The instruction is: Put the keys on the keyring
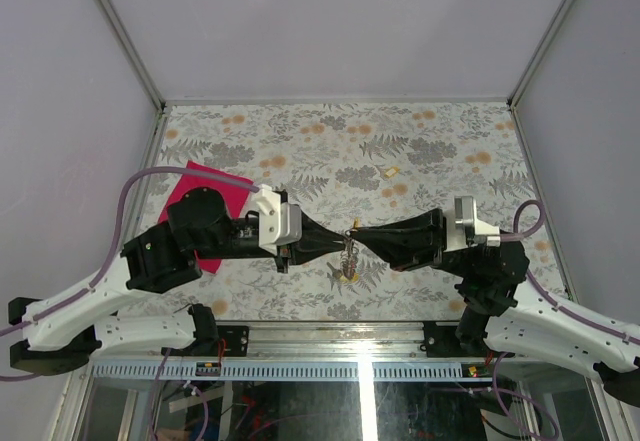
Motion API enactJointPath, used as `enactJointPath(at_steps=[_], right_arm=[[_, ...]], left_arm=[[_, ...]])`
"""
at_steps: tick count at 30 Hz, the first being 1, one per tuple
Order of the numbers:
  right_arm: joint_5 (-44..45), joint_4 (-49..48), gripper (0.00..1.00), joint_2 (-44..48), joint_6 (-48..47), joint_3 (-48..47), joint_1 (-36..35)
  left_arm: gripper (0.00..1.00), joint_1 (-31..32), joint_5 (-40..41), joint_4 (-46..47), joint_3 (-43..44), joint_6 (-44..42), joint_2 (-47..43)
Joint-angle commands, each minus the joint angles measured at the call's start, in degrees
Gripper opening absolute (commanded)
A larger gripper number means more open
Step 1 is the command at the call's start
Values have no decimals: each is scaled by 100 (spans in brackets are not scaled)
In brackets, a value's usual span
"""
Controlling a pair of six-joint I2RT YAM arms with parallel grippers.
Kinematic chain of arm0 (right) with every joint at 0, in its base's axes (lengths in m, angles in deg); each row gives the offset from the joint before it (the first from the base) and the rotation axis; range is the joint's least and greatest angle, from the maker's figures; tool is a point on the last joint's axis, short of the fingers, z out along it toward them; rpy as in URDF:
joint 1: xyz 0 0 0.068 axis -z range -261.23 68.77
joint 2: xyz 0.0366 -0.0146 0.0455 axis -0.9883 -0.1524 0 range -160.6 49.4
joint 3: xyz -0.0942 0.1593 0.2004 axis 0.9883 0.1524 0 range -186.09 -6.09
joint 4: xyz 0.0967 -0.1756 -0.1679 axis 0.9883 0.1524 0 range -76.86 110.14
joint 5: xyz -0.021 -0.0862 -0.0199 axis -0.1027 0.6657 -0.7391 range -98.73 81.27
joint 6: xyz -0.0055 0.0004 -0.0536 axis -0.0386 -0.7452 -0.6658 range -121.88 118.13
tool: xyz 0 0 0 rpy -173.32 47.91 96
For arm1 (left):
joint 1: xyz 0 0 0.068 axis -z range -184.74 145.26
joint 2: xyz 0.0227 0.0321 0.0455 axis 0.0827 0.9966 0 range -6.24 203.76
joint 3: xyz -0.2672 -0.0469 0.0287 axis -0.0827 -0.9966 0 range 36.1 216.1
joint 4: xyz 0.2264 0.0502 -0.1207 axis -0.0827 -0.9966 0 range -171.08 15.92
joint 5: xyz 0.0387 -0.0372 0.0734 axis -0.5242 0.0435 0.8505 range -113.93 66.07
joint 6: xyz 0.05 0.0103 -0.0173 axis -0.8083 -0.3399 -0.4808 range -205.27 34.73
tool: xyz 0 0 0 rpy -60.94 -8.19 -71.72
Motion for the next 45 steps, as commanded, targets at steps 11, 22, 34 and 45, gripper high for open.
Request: enactJointPath(at_steps=[11, 22, 34, 45], right_arm=[[34, -348, 0, 249, -258, -223, -2], [-151, -199, 0, 272, -309, -279, -4], [713, 1009, 0, 480, -857, -573, -2], [1825, 1310, 0, 388, -926, -702, -2]], left_arm=[[19, 27, -72, 1370, -421, 440, -313], [19, 33, -9, 1761, -583, 559, -294], [22, 28, 356, 1674, -818, 786, -335], [56, 25, 782, 2386, -1174, 1252, -56]])
